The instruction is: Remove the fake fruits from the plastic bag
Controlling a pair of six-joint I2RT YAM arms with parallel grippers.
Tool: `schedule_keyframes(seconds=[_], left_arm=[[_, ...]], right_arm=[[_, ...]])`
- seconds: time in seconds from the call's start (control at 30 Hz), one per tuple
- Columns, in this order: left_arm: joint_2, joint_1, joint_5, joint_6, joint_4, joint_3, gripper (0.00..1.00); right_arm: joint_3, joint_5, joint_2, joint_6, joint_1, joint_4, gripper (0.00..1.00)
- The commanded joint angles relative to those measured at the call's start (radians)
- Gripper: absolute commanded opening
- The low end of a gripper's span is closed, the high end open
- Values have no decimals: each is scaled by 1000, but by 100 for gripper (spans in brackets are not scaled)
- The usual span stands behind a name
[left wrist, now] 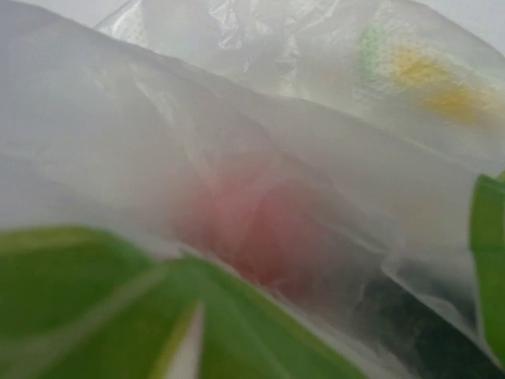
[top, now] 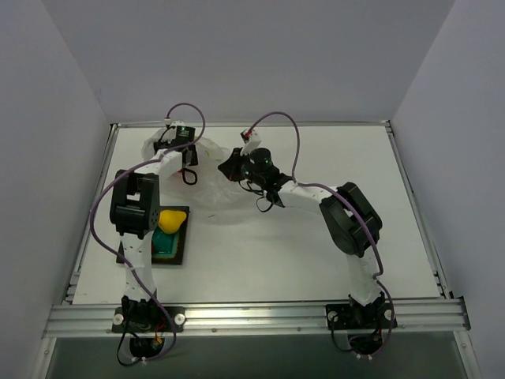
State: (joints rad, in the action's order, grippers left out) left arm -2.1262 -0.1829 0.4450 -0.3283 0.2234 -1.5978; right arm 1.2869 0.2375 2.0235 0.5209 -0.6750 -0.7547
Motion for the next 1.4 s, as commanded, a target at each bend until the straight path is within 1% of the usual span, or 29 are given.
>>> schedule_keyframes(seconds=[0.0,0.07,0.17,0.2,0.27,0.33,0.4,0.57,0.77,0.8,0.9,1.03,1.1,1.13,1.23,1.27,1.37], left_arm=[[-5,26,-12,-44,77,-86,94],[14,26,-40,-41,42,-64,89],[34,26,-75,-48,8,-42,72],[40,26,-83,-52,5,-40,54],[69,26,-115,-61,-7,-28,40],[107,25,-146,-75,-16,-14,30],[155,23,-182,-98,-21,8,26],[239,7,-230,-169,28,36,22],[339,-21,-321,-224,106,90,22],[351,-23,-356,-230,120,96,22],[400,-27,-385,-247,162,127,22],[488,-27,-445,-253,200,166,22],[517,-27,-495,-245,226,183,22],[540,-26,-543,-230,238,193,22],[587,-23,-594,-203,306,203,22],[601,-21,-630,-184,323,208,22],[678,-12,-698,-170,337,248,22]], right_arm=[[61,14,15,-4,2,-34,0],[68,11,18,-2,0,-32,0],[72,10,26,-4,0,-25,0],[74,6,26,-5,2,-25,0],[75,3,27,-4,0,-23,0],[77,-1,26,-1,0,-24,0],[81,-13,29,4,-3,-29,0],[115,-49,58,16,-11,-37,0],[163,-107,107,14,-28,-35,0],[181,-116,115,16,-26,-32,0],[212,-145,144,33,-23,-11,0],[282,-178,173,36,-23,14,0],[314,-205,202,33,-21,47,0],[346,-210,224,34,-20,70,0],[365,-221,241,53,-12,74,0],[376,-222,250,57,-9,75,0],[385,-224,261,70,-6,77,0]])
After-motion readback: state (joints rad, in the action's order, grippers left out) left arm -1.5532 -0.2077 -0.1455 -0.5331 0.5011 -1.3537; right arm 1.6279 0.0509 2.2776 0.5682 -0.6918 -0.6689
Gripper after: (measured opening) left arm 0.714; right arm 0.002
